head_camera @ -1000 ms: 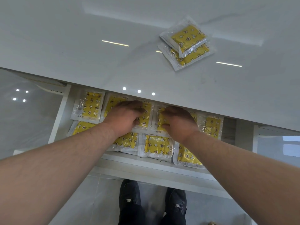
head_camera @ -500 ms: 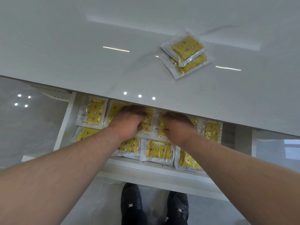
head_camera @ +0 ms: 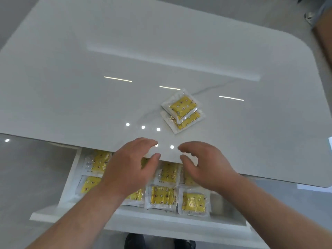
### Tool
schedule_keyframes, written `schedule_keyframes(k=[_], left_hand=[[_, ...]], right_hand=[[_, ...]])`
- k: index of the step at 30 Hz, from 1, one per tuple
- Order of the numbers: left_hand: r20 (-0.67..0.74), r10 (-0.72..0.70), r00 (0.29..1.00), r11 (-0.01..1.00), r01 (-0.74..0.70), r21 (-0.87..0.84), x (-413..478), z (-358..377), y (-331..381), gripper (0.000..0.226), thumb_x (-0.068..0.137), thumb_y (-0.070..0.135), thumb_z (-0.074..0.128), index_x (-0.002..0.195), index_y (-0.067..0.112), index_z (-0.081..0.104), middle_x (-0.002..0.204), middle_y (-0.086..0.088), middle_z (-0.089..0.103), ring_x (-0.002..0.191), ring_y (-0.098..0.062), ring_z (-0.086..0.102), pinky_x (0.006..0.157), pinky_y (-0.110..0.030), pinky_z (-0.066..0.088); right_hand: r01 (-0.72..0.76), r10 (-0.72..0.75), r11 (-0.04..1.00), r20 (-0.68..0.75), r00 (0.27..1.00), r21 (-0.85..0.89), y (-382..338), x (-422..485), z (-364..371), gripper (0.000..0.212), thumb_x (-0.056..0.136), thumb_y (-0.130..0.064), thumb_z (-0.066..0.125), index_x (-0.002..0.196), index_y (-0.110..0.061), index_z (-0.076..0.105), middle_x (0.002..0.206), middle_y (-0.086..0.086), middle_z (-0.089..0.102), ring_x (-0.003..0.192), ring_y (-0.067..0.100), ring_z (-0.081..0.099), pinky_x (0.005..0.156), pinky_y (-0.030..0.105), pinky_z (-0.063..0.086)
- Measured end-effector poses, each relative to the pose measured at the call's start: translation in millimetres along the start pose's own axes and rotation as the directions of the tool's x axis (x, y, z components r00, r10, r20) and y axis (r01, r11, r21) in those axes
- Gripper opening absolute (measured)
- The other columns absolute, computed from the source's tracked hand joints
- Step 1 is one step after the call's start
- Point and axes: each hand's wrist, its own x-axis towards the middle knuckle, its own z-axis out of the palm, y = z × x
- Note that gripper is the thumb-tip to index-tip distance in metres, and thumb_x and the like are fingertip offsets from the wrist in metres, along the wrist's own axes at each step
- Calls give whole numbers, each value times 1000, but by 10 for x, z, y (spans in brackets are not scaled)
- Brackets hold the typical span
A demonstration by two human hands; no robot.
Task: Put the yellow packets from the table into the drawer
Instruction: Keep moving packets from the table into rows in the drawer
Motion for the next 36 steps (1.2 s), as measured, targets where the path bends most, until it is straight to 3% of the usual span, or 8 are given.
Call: schedule_keyframes(k=[6, 12, 16, 20, 25, 28, 31, 36], left_hand=[[55, -148, 987, 988, 146, 50, 733, 208, 29, 44, 91, 41, 55, 132, 27, 51, 133, 13, 51, 116, -9, 49, 88, -21, 36], [38, -245, 969, 968, 242, 68, 1244, 579, 13, 53, 80, 41, 68, 127, 21, 52, 124, 3, 57, 113, -20, 50, 92, -31, 42], [-38, -289, 957, 945, 291, 147, 1360, 633, 91, 72, 71, 48, 75, 129, 16, 48, 122, 0, 55, 114, -23, 49, 93, -33, 39], [-71, -220, 973, 945, 231, 233, 1413, 672, 66, 72, 64, 49, 80, 118, 12, 53, 115, -2, 56, 106, -25, 51, 88, -33, 40], [-77, -219, 973, 956, 229, 182, 1488, 712, 94, 68, 73, 29, 79, 130, 8, 48, 126, -7, 55, 116, -28, 49, 94, -35, 37], [-99, -237, 967, 959, 248, 133, 1521, 758, 122, 57, 75, 19, 74, 126, 8, 50, 119, -8, 58, 110, -30, 51, 90, -34, 39], [-106, -246, 963, 955, 260, 141, 1534, 769, 155, 58, 71, 30, 76, 121, 11, 53, 111, -3, 60, 102, -27, 53, 85, -32, 42], [-3, -238, 971, 930, 229, 286, 1593, 748, 176, 80, 66, 49, 79, 131, 14, 46, 125, -2, 53, 113, -25, 48, 95, -35, 38]], right_hand=[[43, -64, 985, -121, 991, -170, 277, 1081, -432, 38, 92, -8, 48, 126, -18, 61, 129, 0, 60, 121, 23, 52, 99, 34, 42], [132, -88, 952, 166, 982, -276, 546, 1944, -497, 61, 90, -12, 56, 146, -27, 38, 155, -6, 31, 145, 14, 22, 117, 31, 21], [219, -134, 928, 279, 951, -302, 578, 2135, -569, 58, 88, -19, 62, 143, -25, 43, 148, -3, 39, 137, 18, 35, 110, 37, 33], [257, -163, 914, 296, 941, -314, 695, 2204, -680, 45, 87, -25, 66, 130, -27, 56, 128, 1, 51, 124, 24, 44, 100, 39, 41], [216, -102, 917, 327, 940, -337, 779, 2166, -762, 75, 73, -51, 75, 137, -24, 46, 133, 2, 45, 124, 25, 40, 103, 39, 38], [133, -38, 947, 307, 951, -293, 786, 2163, -745, 71, 71, -48, 78, 130, -22, 46, 121, 4, 55, 111, 26, 49, 95, 40, 45], [57, 27, 958, 286, 958, -282, 804, 2161, -730, 59, 72, -46, 77, 118, -19, 52, 111, 3, 55, 104, 25, 50, 88, 38, 46], [-15, 90, 967, 286, 954, -255, 802, 2154, -766, 41, 78, -41, 74, 96, -18, 46, 101, 2, 45, 92, 22, 46, 74, 31, 38]])
